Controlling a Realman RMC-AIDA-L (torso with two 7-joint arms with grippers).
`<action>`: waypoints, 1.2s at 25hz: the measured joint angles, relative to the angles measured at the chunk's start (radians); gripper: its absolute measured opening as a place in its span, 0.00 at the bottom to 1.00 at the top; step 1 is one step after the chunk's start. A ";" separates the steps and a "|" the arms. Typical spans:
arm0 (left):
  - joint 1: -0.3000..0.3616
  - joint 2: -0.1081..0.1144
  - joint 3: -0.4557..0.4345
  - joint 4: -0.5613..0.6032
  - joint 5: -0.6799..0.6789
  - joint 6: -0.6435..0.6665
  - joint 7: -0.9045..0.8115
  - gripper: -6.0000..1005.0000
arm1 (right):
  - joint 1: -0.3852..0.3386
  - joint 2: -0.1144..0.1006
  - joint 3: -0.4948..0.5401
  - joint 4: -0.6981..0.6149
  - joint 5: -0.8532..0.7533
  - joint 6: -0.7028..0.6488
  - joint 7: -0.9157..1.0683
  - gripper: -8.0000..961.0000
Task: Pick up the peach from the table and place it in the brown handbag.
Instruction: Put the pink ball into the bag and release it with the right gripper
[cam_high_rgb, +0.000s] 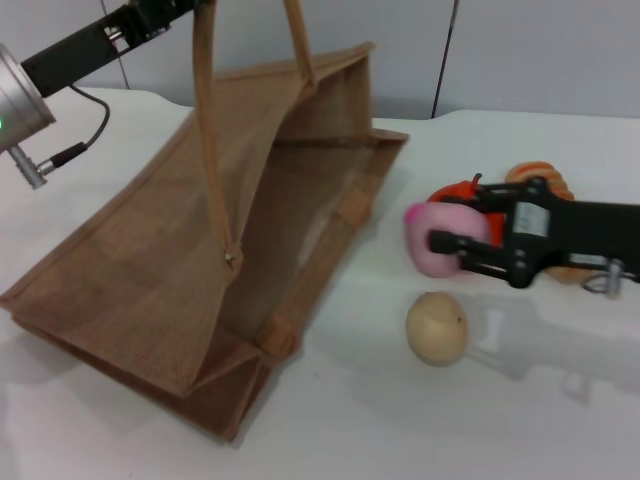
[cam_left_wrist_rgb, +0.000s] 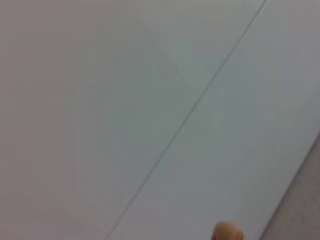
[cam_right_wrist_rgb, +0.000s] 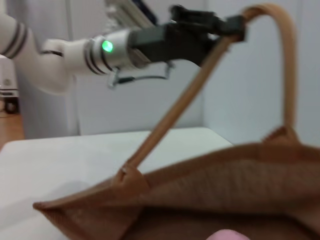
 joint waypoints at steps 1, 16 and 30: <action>0.000 0.000 0.000 0.000 0.000 0.000 0.000 0.16 | 0.014 0.000 -0.002 0.022 -0.002 -0.013 -0.005 0.43; -0.034 -0.001 0.000 0.000 0.008 -0.143 -0.059 0.17 | 0.162 0.007 -0.048 0.330 0.001 -0.442 -0.059 0.42; -0.014 0.002 -0.033 0.000 -0.023 -0.198 -0.066 0.17 | 0.110 0.011 0.056 0.540 0.008 -0.705 -0.416 0.45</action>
